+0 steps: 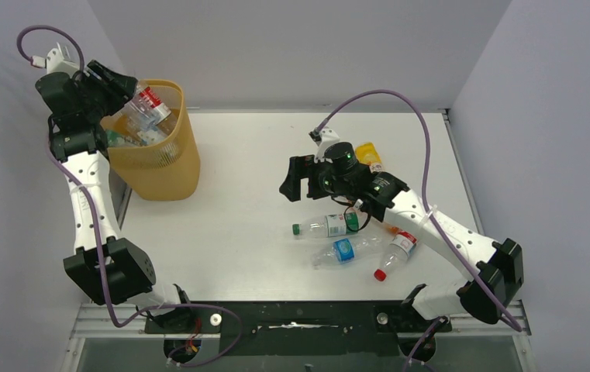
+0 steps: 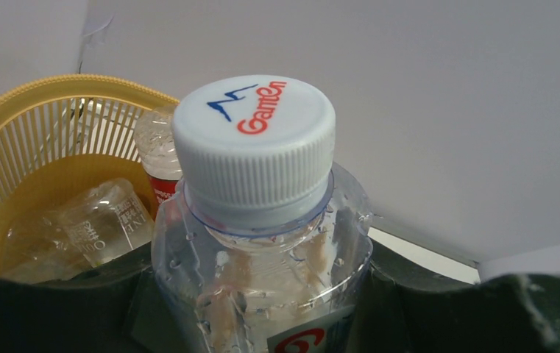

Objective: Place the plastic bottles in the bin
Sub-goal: Place the plastic bottle in the trash bin, then pick up the plastic bottle at the center of the board.

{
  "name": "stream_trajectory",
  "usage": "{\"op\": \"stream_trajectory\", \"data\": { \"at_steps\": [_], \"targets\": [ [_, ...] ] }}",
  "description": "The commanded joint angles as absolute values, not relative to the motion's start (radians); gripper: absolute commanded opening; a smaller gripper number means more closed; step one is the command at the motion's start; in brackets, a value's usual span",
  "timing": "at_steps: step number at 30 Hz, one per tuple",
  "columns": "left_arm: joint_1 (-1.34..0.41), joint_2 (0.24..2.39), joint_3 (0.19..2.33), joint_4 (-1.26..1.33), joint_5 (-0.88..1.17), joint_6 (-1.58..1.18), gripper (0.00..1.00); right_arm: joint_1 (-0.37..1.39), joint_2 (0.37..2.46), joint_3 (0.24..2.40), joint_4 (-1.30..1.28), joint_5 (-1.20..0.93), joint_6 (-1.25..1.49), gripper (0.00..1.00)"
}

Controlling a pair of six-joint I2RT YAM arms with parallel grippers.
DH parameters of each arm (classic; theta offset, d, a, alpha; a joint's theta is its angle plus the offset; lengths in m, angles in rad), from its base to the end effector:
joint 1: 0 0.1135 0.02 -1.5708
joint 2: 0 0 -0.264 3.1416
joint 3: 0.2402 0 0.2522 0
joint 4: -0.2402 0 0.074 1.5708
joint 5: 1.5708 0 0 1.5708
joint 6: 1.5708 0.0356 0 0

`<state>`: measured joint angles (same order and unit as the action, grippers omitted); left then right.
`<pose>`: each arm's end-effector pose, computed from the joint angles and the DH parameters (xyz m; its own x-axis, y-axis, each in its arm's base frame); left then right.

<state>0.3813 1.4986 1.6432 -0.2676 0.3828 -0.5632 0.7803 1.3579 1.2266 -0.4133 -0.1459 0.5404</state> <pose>0.3214 0.1145 0.4584 -0.0957 -0.5719 -0.8147 -0.0617 0.8203 -0.5686 0.2155 0.2206 0.3424 -0.7193 0.0042 -0.6947 -0.4832 0.7155 0.5046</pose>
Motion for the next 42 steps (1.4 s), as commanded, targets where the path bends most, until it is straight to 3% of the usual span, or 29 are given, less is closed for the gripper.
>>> {"op": "stream_trajectory", "data": {
  "at_steps": [1, 5, 7, 8, 9, 28, 34, 42],
  "targets": [
    [0.384, 1.481, 1.64, -0.259, 0.323, -0.531, 0.48, 0.782, 1.369, 1.253, -0.379, -0.15, 0.548, 0.94],
    [0.382, 1.498, 1.653, -0.278, 0.313, -0.526, 0.56, 0.782, 1.371, 1.257, -0.382, -0.149, 0.548, 0.94],
    [0.374, 1.503, 1.658, -0.288, 0.311, -0.522, 0.68, 0.782, 1.372, 1.261, -0.384, -0.148, 0.546, 0.94],
    [0.367, 1.506, 1.665, -0.298, 0.304, -0.516, 0.82, 0.782, 1.372, 1.262, -0.385, -0.147, 0.545, 0.94],
    [0.361, 1.508, 1.672, -0.309, 0.295, -0.508, 0.85, 0.782, 1.373, 1.263, -0.385, -0.147, 0.545, 0.94],
    [0.255, 1.461, 1.739, -0.361, 0.366, -0.514, 0.86, 0.762, 1.353, 1.223, -0.387, -0.104, 0.548, 0.96],
    [0.09, 1.474, 1.815, -0.416, 0.388, -0.493, 0.86, 0.597, 1.316, 1.233, -0.445, -0.1, 0.543, 0.96],
    [-0.197, 1.495, 1.801, -0.452, 0.31, -0.453, 0.86, 0.319, 1.346, 1.255, -0.588, 0.061, 0.488, 0.97]
  ]
}}
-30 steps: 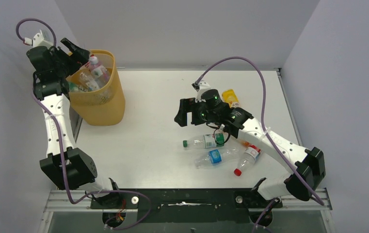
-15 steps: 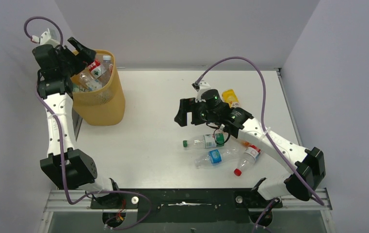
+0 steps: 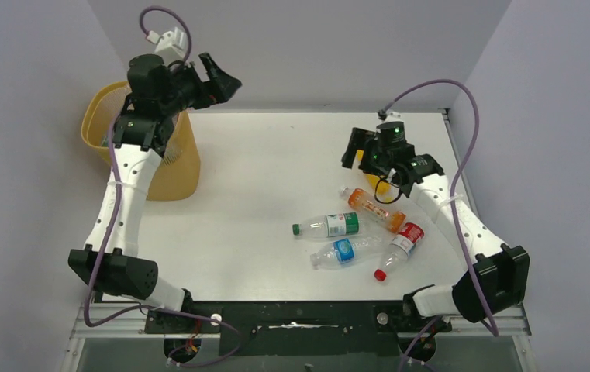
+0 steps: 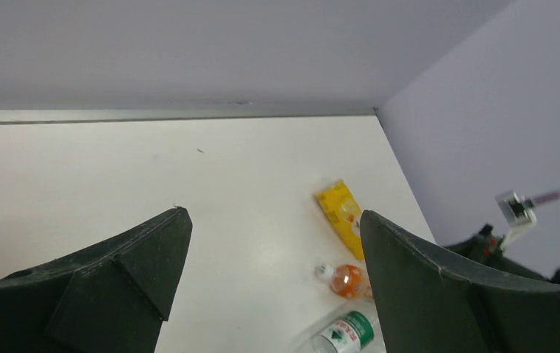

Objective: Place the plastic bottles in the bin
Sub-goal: Pick up the plastic bottle at the center of the board.

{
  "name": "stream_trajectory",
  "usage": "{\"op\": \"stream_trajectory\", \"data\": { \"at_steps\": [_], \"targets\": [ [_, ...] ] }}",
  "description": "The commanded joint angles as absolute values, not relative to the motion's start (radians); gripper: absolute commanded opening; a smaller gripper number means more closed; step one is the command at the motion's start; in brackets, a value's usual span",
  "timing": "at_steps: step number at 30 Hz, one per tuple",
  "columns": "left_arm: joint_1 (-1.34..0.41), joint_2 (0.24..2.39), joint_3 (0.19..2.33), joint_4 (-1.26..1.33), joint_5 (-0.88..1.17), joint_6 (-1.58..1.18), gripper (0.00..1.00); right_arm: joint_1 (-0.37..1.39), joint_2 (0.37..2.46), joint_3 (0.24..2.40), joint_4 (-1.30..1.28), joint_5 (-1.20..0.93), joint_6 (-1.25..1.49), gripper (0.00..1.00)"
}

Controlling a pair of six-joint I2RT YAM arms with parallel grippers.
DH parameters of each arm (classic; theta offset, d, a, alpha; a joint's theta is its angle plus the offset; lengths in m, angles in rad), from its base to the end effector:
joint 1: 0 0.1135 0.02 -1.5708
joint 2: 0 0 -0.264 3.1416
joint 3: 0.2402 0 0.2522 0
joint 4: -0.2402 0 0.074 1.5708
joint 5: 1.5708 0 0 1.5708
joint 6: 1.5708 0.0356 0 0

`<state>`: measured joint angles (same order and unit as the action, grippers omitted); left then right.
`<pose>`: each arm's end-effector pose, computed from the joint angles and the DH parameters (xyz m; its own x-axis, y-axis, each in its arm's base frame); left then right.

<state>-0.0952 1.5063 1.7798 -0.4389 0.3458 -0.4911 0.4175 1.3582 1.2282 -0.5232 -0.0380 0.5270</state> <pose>0.3260 -0.0433 0.4832 -0.3437 -0.4129 -0.8435 0.2951 0.8052 -0.5144 0.2755 0.1237 0.3327 -0.6978 0.2403 -0.6748 -0.0946 0.9029 0.4194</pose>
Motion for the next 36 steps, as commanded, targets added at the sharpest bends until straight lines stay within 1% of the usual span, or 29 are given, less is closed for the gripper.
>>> {"op": "stream_trajectory", "data": {
  "at_steps": [1, 5, 9, 17, 27, 36],
  "targets": [
    [-0.229, 1.5, 1.788, -0.449, 0.301, -0.45, 0.86, 0.286, 1.357, 1.246, -0.594, 0.071, 0.48, 0.97],
    [-0.315, 1.517, 1.73, -0.439, 0.273, -0.443, 0.86, 0.193, 1.422, 1.214, -0.611, 0.11, 0.443, 0.97],
    [-0.373, 1.526, 1.67, -0.415, 0.268, -0.444, 0.86, 0.165, 1.493, 1.19, -0.612, 0.134, 0.409, 0.96],
    [-0.402, 1.533, 1.611, -0.398, 0.27, -0.442, 0.86, 0.147, 1.601, 1.14, -0.534, 0.124, 0.388, 0.94],
    [-0.403, 1.543, 1.603, -0.397, 0.27, -0.434, 0.86, 0.124, 1.752, 1.222, -0.491, 0.125, 0.357, 0.94],
    [-0.403, 1.554, 1.605, -0.4, 0.276, -0.432, 0.86, 0.12, 1.833, 1.233, -0.441, 0.091, 0.348, 0.84]
  ]
}}
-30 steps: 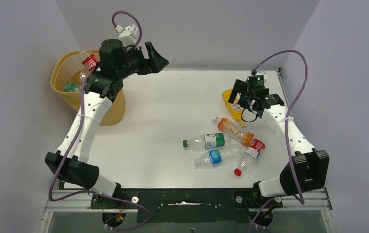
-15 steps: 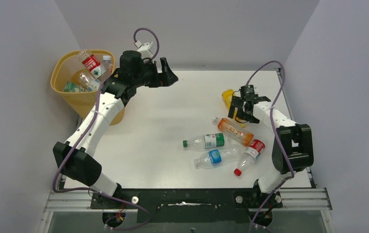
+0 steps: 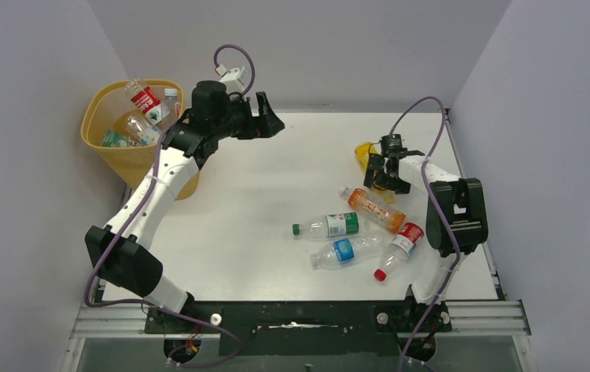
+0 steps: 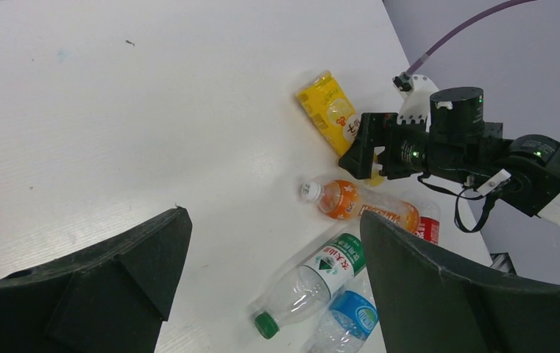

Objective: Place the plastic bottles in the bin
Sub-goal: Pick up the plastic bottle at the center of the board.

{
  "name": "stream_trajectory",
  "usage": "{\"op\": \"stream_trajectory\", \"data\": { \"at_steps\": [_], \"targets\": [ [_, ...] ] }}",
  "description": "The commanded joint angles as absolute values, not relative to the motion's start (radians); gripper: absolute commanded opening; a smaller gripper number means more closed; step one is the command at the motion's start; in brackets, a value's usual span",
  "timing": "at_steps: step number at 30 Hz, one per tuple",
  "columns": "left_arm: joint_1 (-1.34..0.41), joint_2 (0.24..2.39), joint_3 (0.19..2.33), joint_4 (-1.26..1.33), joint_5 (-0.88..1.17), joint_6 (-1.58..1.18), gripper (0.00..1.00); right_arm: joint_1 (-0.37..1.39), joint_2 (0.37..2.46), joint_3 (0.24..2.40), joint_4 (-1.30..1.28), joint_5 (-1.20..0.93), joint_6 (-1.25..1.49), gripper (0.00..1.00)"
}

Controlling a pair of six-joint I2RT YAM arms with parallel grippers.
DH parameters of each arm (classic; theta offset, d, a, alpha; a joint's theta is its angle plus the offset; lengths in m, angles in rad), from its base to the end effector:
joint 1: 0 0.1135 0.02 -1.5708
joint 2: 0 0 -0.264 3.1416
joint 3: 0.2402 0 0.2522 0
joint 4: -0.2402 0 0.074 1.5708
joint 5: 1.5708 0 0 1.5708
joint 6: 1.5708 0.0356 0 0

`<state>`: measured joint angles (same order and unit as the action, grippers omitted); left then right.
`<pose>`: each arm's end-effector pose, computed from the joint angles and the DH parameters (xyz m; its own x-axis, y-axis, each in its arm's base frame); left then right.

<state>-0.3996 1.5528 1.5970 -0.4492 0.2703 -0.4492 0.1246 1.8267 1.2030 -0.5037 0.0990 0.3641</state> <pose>0.3251 -0.1476 0.4055 -0.5880 -0.2060 -0.7822 0.3838 0.7802 -0.4939 0.3652 0.0422 0.1757 -0.8666 0.2486 -0.4327 0.2429 0.9676 0.0693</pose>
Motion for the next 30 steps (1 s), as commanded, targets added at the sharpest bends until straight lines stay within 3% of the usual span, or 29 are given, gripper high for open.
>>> {"op": "stream_trajectory", "data": {
  "at_steps": [1, 7, 20, 30],
  "targets": [
    [-0.403, 1.555, 1.604, -0.4, 0.276, -0.432, 0.86, 0.12, 1.836, 1.23, -0.435, 0.087, 0.347, 0.82],
    [-0.403, 1.561, 1.614, -0.413, 0.281, -0.427, 0.86, 0.12, 1.863, 1.206, -0.401, 0.071, 0.348, 0.73],
    [-0.414, 1.593, 1.631, -0.443, 0.283, -0.415, 0.87, 0.132, 1.826, 1.143, -0.333, 0.044, 0.351, 0.41],
    [-0.415, 1.61, 1.637, -0.424, 0.309, -0.433, 0.87, 0.129, 1.772, 1.182, -0.347, 0.065, 0.338, 0.36]
  ]
}}
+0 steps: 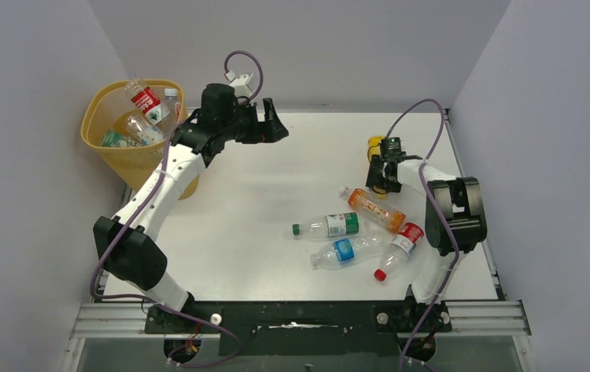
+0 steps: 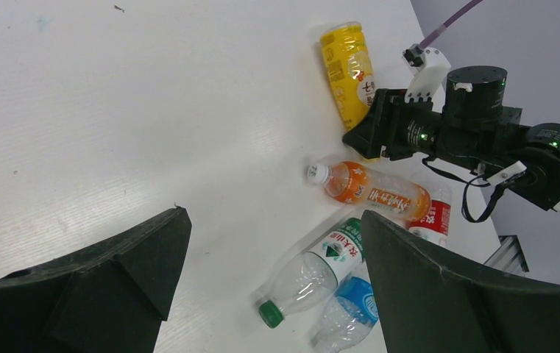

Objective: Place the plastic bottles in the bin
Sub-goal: Pick up the plastic bottle at the center of the board.

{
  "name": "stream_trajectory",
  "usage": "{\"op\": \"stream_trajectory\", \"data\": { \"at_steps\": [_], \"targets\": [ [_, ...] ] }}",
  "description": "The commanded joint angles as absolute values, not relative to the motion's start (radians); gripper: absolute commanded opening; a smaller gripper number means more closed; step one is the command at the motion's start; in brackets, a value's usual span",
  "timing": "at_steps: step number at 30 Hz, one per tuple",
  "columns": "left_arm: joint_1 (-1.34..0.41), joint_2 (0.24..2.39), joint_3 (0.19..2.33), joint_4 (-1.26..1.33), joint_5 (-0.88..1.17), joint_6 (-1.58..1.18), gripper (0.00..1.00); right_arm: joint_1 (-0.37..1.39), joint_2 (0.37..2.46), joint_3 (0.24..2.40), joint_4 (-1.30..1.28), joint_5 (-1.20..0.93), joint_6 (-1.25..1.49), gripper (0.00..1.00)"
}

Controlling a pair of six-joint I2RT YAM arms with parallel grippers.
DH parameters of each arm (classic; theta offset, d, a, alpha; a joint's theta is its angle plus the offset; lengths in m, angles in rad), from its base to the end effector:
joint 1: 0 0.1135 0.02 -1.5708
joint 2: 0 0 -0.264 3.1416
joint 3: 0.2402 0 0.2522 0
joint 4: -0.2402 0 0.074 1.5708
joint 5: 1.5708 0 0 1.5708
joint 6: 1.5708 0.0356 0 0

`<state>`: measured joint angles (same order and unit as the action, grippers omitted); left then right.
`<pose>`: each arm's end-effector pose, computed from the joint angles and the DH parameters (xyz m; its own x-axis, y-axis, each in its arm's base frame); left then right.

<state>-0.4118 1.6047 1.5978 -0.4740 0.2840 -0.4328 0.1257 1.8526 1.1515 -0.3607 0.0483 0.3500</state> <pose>0.3353 -0.1573 0.3856 -0.6414 -0.1592 -0.7505 0.3777 0.7860 -0.4895 0.3700 0.0450 0.1592 -0.8487 0.2380 -0.4722 0.2014 0.9712 0.1275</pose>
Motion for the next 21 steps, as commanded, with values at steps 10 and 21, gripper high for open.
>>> {"op": "stream_trajectory", "data": {
  "at_steps": [10, 21],
  "targets": [
    [-0.413, 1.601, 1.576, -0.365, 0.329, -0.459, 0.88, 0.13, 1.654, 1.189, -0.364, 0.083, 0.329, 0.35],
    [-0.411, 1.581, 1.503, -0.205, 0.412, -0.578, 0.9, 0.173, 1.432, 1.176, -0.33, -0.339, 0.276, 0.38]
  ]
}}
